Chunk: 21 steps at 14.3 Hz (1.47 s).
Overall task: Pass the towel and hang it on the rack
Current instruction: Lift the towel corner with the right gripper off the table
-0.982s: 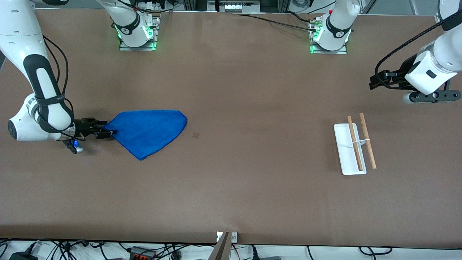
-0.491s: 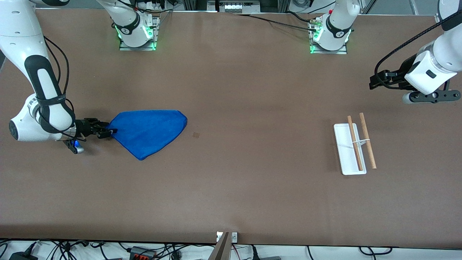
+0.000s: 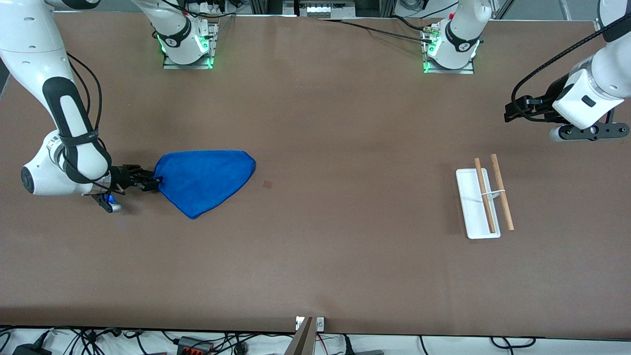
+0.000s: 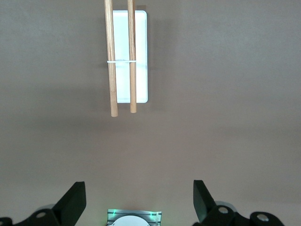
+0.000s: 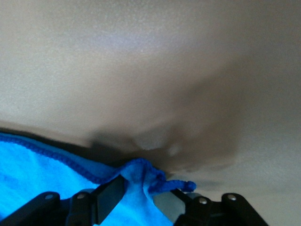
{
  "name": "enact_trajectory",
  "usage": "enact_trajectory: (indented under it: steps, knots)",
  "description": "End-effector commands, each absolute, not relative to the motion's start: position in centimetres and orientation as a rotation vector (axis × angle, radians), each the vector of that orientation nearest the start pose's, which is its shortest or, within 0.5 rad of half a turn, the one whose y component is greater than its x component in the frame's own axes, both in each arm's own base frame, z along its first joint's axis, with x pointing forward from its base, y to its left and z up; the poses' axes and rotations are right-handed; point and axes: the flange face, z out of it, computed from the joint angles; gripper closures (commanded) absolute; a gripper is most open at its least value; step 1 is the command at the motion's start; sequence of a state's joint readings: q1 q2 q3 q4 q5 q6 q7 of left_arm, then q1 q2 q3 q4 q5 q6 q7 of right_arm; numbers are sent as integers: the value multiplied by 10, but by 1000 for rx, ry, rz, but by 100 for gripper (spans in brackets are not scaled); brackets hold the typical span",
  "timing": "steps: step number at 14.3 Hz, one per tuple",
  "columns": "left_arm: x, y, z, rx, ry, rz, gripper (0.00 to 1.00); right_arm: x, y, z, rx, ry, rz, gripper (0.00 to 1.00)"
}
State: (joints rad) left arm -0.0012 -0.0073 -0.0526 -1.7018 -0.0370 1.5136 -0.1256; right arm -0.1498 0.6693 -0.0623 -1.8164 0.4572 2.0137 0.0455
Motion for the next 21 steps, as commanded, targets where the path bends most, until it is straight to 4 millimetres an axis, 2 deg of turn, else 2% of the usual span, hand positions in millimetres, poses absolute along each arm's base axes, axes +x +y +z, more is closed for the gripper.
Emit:
enact_trajectory:
  steps: [1, 3, 5, 10, 14, 16, 19, 21]
  knots:
    - [539, -35, 569, -3159, -110, 303, 0, 591, -86, 139, -2642, 701, 591, 88]
    - [539, -35, 570, -3160, -110, 300, 0, 593, -83, 143, -2659, 660, 583, 100]
    - [539, -35, 570, -3160, -110, 300, 0, 604, -77, 157, -2681, 587, 583, 100]
    - [539, -35, 570, -3159, -110, 307, 0, 640, -48, 211, -2752, 417, 628, 100]
    - [539, -35, 569, -3159, -110, 315, 0, 651, -37, 267, -2790, 329, 612, 100]
    - [538, -34, 569, -3160, -112, 318, 0, 648, -25, 307, -2785, 284, 600, 100]
    - [538, -34, 569, -3160, -110, 320, 0, 651, 32, 379, -2805, 100, 538, 100]
    - [537, -34, 568, -3158, -109, 332, 0, 656, 86, 427, -2801, -45, 501, 100]
